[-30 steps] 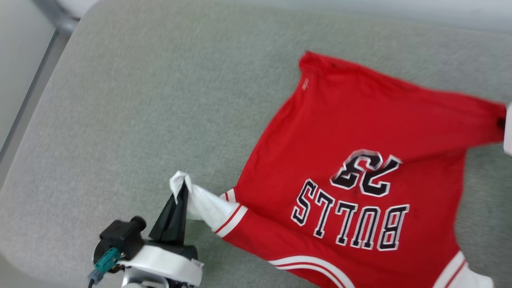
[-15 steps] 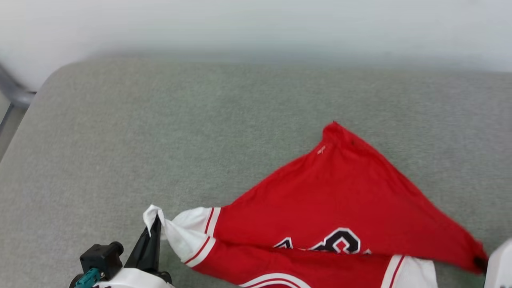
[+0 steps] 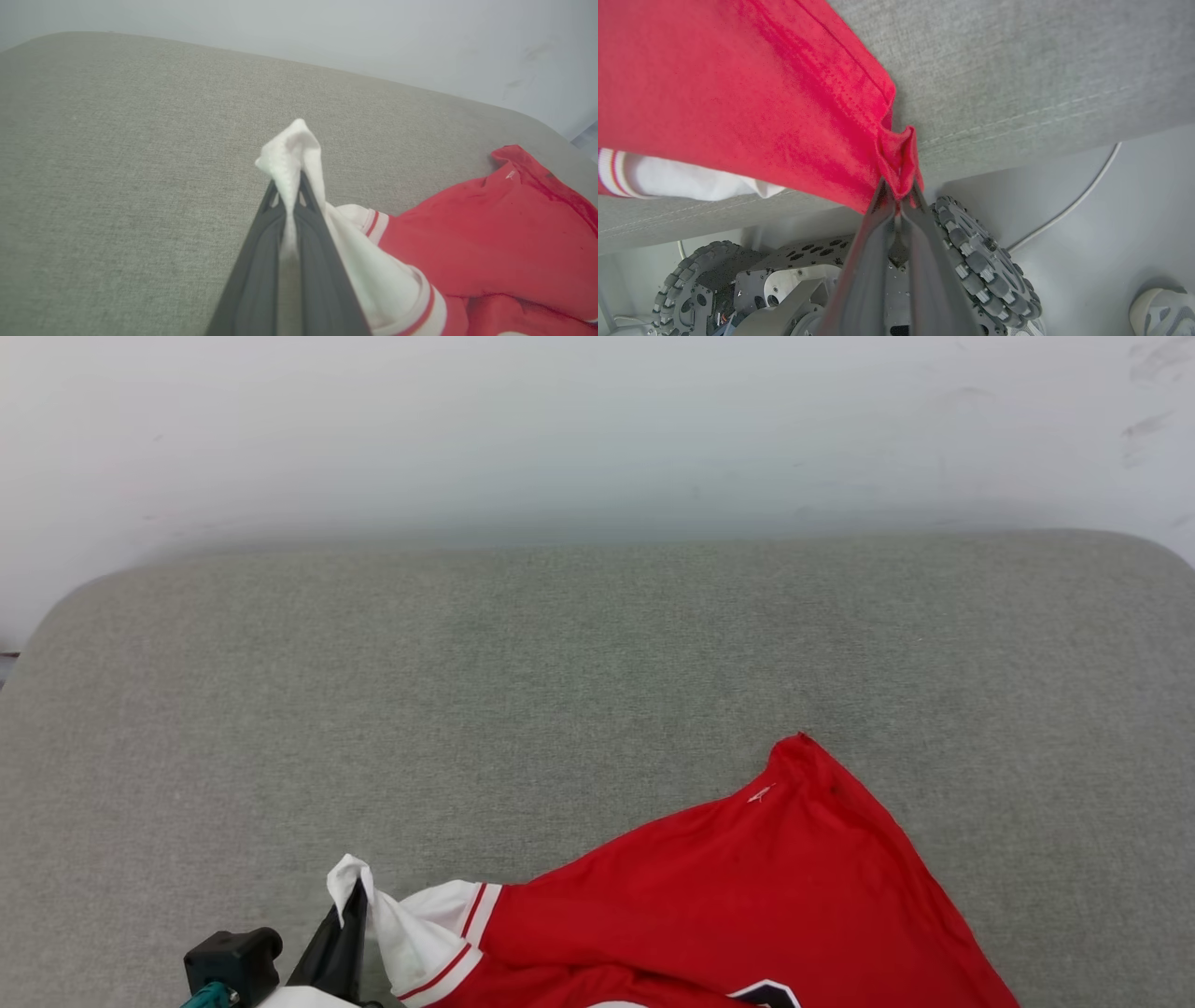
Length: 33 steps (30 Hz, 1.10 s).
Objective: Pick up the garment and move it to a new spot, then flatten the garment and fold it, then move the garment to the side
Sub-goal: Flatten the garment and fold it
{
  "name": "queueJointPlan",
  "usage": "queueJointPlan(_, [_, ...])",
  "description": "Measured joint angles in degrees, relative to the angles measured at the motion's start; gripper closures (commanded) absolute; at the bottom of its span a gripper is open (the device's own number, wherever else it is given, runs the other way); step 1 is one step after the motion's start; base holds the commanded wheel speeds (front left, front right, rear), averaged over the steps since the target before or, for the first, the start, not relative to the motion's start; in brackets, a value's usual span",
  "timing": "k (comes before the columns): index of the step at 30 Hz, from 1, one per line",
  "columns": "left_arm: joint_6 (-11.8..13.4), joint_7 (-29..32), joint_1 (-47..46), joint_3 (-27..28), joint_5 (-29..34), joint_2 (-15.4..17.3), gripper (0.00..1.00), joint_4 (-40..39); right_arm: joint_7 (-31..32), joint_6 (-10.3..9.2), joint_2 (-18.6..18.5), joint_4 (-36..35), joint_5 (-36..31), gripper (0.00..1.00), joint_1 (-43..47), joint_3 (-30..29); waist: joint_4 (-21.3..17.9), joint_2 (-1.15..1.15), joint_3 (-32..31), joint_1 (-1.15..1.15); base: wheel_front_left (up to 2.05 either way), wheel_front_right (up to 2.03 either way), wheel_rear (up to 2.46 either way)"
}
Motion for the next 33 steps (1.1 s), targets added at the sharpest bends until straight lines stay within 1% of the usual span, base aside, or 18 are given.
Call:
queueJointPlan(4, [0.02,0.67,0.12,-0.4,-0.07,0.08,1.0,-0.23,-8.12,0.0,0.1,-0.12,1.88,0.0,-1.1,1.41,-0.84,0.0,-0.24,0.0,0.0,0.0,0.0])
queueJointPlan(9, [0.26,0.92,-0.1,-0.85,-0.04,0.19,1.0,-0.7,-20.89,0.0,0.07,-0.71,1.31,0.0,-5.33,0.98,-0.69,0.0,0.2,0.0,0.0,0.0,0.0])
queueJointPlan(10, [0.27,0.91,-0.31,-0.92,0.02,0.18,1.0,-0.85,-23.59,0.0,0.1,-0.75,0.74,0.0,-6.06,1.13,-0.58,0.0,0.35,0.0,0.0,0.0,0.0])
queueJointPlan(11, [0.45,0.65,-0.7,-1.18,0.1,0.13,1.0,-1.26,-29.69,0.0,-0.19,-0.04,-0.78,0.0,-9.52,2.31,-0.25,0.0,1.04,0.01,0.0,0.0,0.0])
queueJointPlan(13, [0.71,0.56,-1.2,-1.45,0.13,0.02,1.0,-1.48,-32.6,0.0,-0.9,1.22,-0.93,0.0,-12.53,3.99,-0.07,0.0,1.7,0.01,0.0,0.0,0.0])
queueJointPlan(16, [0.76,0.37,-2.25,-1.94,0.53,-0.16,1.0,-1.93,-33.14,0.0,-2.88,3.86,-1.36,0.0,-17.58,7.19,0.29,0.0,2.79,0.01,0.0,0.0,0.0])
queueJointPlan(19, [0.43,0.11,-3.75,-2.48,0.67,-0.41,1.0,-2.53,-30.19,0.0,-5.61,6.21,-0.98,0.0,-22.96,11.05,0.99,0.0,4.22,0.01,0.0,0.0,0.0])
queueJointPlan(21, [0.27,-0.48,-5.11,-3.0,1.07,-0.69,1.0,-2.97,-25.6,0.0,-7.77,7.69,-0.09,0.0,-26.4,13.34,1.62,0.0,5.39,0.01,0.0,0.0,0.0])
queueJointPlan(23, [0.18,-1.04,-6.05,-3.69,1.16,-1.2,1.0,-3.16,-19.65,0.0,-9.91,8.93,0.91,0.0,-29.47,16.15,2.38,0.0,6.55,0.01,0.0,0.0,0.0])
queueJointPlan(26, [-0.22,-1.74,-6.97,-4.55,1.56,-1.72,1.0,-3.14,-10.93,0.0,-13.07,9.45,2.47,0.0,-34.44,20.07,3.65,0.0,8.15,0.01,0.0,0.0,0.0])
queueJointPlan(28, [-0.33,-2.07,-7.83,-5.24,1.65,-2.1,1.0,-3.15,-5.88,0.0,-14.47,9.43,3.46,0.0,-37.44,22.53,4.53,0.0,9.15,0.01,0.0,0.0,0.0])
queueJointPlan(32, [-0.85,-2.5,-9.39,-6.04,1.7,-2.64,1.0,-3.2,1.93,0.01,-16.99,9.88,4.58,0.0,-42.86,27.76,6.04,0.0,11.3,0.01,0.0,0.0,0.0])
queueJointPlan(33, [-1.07,-2.75,-9.81,-6.22,1.7,-2.69,1.0,-3.2,3.04,0.0,-17.48,10.23,4.78,0.0,-43.95,28.95,6.38,0.0,11.85,0.02,0.0,0.0,0.0])
